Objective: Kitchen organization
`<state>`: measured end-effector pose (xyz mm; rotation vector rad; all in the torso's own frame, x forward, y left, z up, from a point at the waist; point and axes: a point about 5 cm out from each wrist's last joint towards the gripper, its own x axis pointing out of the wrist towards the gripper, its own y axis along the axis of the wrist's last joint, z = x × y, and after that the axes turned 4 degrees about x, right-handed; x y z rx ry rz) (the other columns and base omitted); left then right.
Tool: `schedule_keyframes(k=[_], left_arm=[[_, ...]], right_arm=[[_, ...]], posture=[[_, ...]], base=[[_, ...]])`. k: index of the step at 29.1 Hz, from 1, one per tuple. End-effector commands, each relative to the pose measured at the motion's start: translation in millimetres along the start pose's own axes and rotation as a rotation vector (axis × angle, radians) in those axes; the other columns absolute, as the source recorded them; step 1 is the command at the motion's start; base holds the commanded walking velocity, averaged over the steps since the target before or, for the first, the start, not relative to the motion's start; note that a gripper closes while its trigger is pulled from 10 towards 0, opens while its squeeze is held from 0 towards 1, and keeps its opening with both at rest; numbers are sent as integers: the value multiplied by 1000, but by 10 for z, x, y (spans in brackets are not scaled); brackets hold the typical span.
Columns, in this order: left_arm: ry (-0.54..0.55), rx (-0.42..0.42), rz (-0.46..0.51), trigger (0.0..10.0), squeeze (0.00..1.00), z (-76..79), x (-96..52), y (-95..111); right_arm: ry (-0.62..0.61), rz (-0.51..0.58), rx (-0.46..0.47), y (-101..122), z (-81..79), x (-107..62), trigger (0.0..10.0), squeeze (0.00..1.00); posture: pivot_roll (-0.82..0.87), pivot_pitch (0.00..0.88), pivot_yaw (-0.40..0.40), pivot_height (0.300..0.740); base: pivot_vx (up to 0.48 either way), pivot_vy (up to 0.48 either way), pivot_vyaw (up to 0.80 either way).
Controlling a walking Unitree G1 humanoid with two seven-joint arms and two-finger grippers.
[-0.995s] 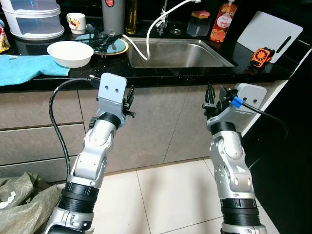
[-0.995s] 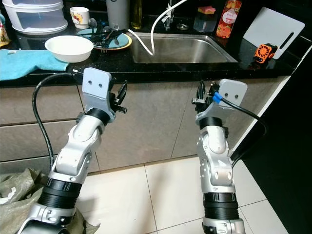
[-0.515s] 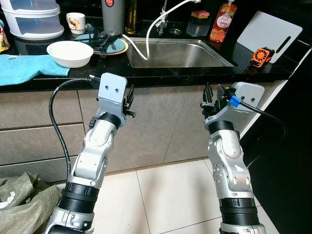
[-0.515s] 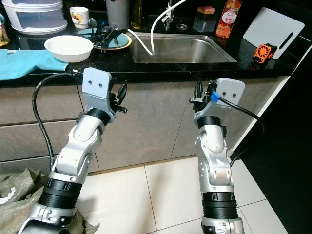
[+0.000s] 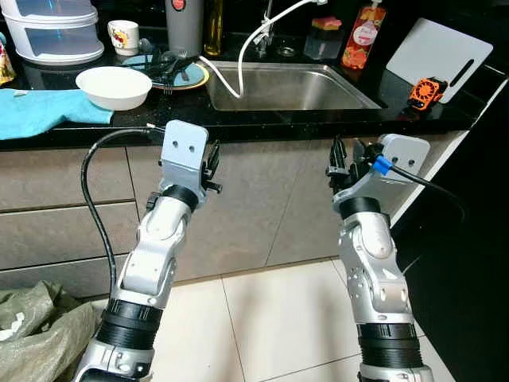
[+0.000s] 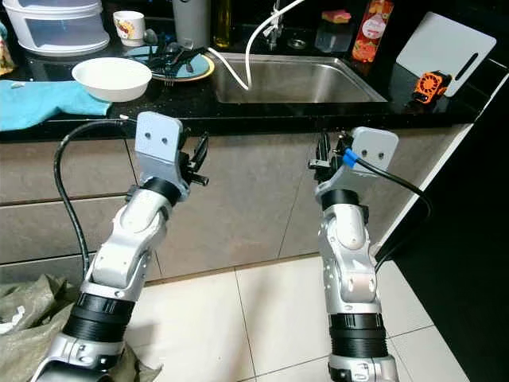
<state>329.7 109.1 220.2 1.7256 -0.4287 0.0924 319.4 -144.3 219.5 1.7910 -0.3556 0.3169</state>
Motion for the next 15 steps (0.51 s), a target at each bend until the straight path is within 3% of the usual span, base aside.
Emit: schedule_keyframes(k=[1, 15], left_arm=[[-6, -8, 7, 10000, 0, 53, 9, 32], [-16, 12, 2, 10000, 0, 15, -15, 18]], right_arm=[[-11, -22, -5, -38, 39, -26, 10000, 0], [-9, -15, -1, -31, 15, -14, 10000, 0]], posture=[[250, 0, -98, 740], [249, 0, -88, 740]], base=[[0, 0, 0], [0, 0, 0]])
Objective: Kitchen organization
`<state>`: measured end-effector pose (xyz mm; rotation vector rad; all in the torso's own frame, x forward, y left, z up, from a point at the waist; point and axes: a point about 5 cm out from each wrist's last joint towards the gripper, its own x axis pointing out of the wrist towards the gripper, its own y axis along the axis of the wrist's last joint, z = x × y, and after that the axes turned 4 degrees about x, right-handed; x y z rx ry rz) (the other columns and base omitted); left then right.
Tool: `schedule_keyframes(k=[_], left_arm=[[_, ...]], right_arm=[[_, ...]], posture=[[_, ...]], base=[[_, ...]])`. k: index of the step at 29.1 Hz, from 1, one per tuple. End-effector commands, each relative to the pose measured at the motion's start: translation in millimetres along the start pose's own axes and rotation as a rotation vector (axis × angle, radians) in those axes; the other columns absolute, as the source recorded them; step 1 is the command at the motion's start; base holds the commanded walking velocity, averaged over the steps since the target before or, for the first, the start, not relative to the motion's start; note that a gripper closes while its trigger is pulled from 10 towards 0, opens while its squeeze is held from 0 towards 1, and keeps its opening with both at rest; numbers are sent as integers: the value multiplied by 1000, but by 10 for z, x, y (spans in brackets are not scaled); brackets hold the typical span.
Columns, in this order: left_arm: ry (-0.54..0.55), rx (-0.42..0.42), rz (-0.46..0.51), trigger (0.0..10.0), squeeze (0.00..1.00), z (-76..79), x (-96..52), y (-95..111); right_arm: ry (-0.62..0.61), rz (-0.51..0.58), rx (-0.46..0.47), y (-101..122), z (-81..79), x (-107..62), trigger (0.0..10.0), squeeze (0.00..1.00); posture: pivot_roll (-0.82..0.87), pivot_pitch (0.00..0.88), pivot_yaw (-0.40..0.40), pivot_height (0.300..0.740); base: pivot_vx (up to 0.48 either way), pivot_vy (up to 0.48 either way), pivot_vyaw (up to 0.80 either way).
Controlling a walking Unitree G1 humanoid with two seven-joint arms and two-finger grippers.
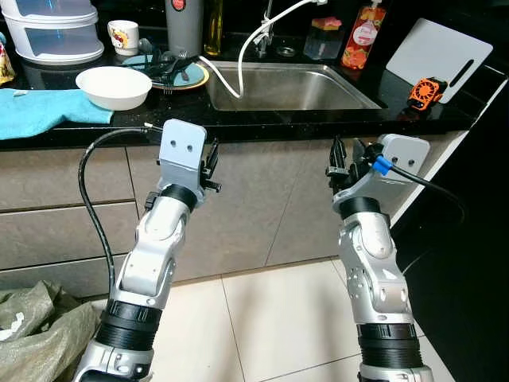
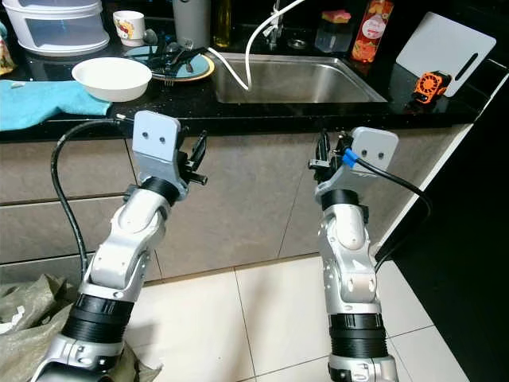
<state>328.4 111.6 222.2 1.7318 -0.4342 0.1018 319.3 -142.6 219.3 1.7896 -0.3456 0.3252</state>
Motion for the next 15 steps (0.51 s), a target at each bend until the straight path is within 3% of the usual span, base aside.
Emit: schedule_keyframes(k=[1, 15], left_arm=[[-14, 4, -7, 10000, 0, 34, 0, -4], [-15, -2, -1, 10000, 0, 59, 27, 20]], right_arm=[[-25, -10, 2, -22, 31, -9, 10000, 0], [-21, -11, 8, -30, 13, -3, 10000, 0]], posture=[[249, 0, -88, 740], [253, 0, -87, 740]], base=[[0, 0, 0], [0, 0, 0]])
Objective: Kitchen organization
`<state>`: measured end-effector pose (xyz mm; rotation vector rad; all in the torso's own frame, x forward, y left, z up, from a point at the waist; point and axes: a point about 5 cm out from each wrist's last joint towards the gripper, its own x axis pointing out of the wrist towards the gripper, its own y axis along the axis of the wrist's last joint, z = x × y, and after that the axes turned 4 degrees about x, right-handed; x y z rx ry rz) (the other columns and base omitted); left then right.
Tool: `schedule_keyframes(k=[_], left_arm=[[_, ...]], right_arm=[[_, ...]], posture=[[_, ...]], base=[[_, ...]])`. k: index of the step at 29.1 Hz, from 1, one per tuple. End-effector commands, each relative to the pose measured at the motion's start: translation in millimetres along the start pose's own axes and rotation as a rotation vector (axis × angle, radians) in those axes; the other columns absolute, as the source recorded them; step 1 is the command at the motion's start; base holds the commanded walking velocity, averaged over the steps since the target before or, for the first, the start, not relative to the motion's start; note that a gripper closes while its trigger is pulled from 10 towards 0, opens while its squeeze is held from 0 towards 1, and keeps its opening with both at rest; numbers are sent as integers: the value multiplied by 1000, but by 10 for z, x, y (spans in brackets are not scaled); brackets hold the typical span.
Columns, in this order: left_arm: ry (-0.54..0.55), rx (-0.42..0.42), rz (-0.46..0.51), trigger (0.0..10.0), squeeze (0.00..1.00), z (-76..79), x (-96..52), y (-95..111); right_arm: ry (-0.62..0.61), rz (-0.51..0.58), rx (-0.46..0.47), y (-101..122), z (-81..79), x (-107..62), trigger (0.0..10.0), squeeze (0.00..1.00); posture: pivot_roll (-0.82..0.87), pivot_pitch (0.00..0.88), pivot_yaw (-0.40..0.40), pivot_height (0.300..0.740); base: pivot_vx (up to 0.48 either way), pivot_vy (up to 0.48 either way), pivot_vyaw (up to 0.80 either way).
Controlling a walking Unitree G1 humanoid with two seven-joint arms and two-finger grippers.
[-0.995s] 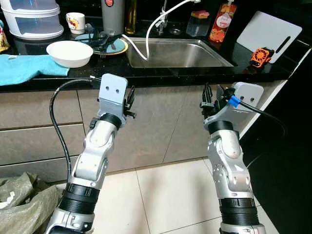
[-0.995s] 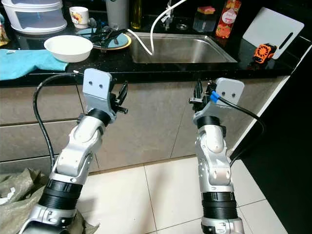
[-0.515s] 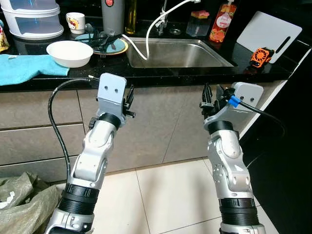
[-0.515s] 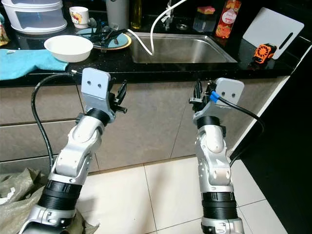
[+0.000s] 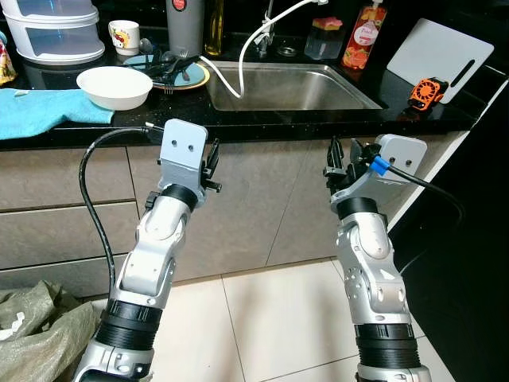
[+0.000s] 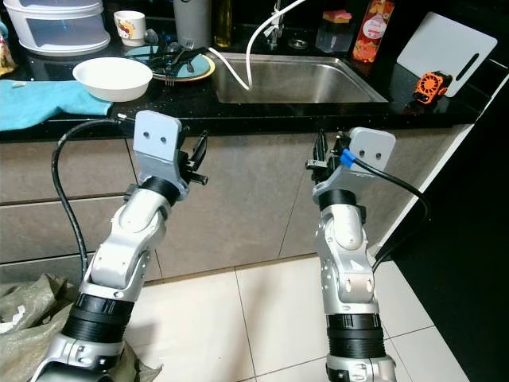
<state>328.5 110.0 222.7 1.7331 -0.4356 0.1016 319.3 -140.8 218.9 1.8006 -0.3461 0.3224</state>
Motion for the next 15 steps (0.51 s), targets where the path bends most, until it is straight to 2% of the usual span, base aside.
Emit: schedule_keyframes(k=[1, 15], left_arm=[[-15, -5, 1, 10000, 0, 53, 24, 18], [-10, -9, 6, 10000, 0, 63, 30, 11]], right_arm=[[-16, -10, -3, -24, 33, -1, 10000, 0], [1, -7, -8, -13, 14, 27, 10000, 0]], posture=[[254, 0, -87, 740], [249, 0, -100, 740]], base=[[0, 0, 0], [0, 0, 0]])
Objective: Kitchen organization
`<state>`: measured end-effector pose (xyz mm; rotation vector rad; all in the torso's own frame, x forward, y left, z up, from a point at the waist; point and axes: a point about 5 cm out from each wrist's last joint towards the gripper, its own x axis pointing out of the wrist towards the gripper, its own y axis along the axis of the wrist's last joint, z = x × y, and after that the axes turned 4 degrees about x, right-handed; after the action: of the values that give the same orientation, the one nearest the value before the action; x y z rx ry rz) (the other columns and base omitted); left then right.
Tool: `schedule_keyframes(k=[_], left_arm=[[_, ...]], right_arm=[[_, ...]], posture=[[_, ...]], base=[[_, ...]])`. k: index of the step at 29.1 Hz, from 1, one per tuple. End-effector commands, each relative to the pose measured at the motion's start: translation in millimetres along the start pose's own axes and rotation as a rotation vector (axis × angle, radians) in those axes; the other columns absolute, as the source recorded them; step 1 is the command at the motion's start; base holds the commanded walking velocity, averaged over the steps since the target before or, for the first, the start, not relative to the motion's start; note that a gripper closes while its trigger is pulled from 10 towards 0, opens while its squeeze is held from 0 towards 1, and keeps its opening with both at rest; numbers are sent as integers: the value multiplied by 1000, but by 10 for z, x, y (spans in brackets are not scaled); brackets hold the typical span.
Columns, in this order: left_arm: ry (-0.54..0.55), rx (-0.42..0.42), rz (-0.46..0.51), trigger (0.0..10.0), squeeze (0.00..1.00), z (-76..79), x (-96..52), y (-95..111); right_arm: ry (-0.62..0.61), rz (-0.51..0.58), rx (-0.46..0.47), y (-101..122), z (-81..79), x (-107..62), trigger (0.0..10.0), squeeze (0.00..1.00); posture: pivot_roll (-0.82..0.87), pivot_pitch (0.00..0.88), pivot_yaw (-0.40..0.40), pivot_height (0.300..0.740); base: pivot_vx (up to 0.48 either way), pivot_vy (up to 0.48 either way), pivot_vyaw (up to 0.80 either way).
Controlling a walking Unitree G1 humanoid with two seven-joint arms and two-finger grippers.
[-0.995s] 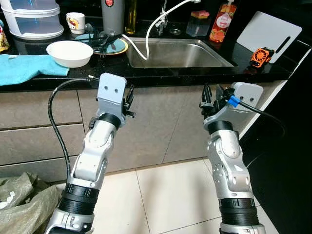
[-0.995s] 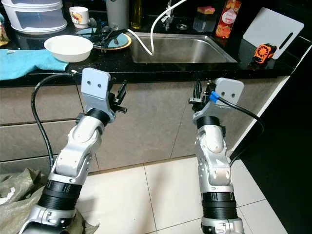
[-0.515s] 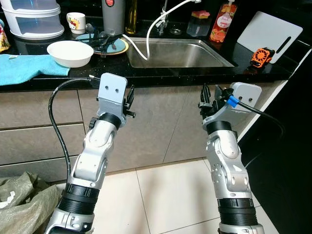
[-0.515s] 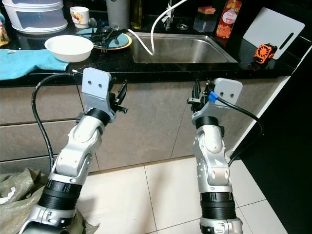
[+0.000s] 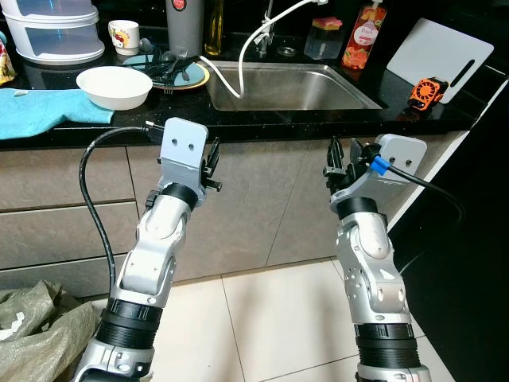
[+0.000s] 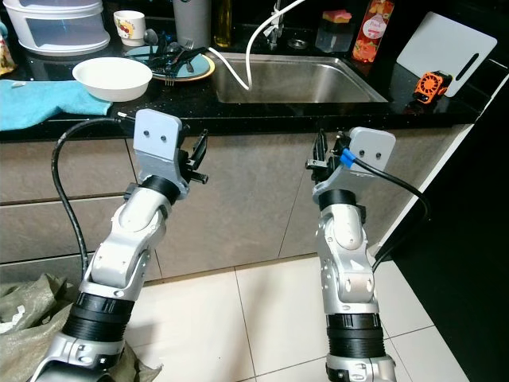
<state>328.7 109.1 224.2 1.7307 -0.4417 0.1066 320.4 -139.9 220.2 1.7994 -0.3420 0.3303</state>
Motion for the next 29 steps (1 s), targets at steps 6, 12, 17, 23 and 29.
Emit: schedule_keyframes(k=[6, 12, 17, 23, 29], left_arm=[[-8, -9, -1, 10000, 0, 57, 21, -6], [-7, -7, -2, 10000, 0, 50, 15, -16], [-9, -8, 0, 10000, 0, 64, 24, -9], [-10, -8, -1, 10000, 0, 63, 21, -8], [-10, -9, -3, 10000, 0, 64, 14, -13]], right_arm=[[-7, -4, -12, -7, 38, 17, 10000, 0], [-8, -4, -14, -10, 44, 10, 10000, 0], [-9, -3, -17, -5, 52, 14, 10000, 0], [-10, -3, -17, -4, 53, 12, 10000, 0], [-12, -7, -17, -12, 58, 2, 10000, 0]], posture=[[249, 0, -100, 740], [247, 0, -98, 740], [249, 0, -98, 740], [249, 0, -98, 740], [247, 0, -97, 740]], base=[[0, 0, 0], [0, 0, 0], [0, 0, 0], [0, 0, 0], [0, 0, 0]])
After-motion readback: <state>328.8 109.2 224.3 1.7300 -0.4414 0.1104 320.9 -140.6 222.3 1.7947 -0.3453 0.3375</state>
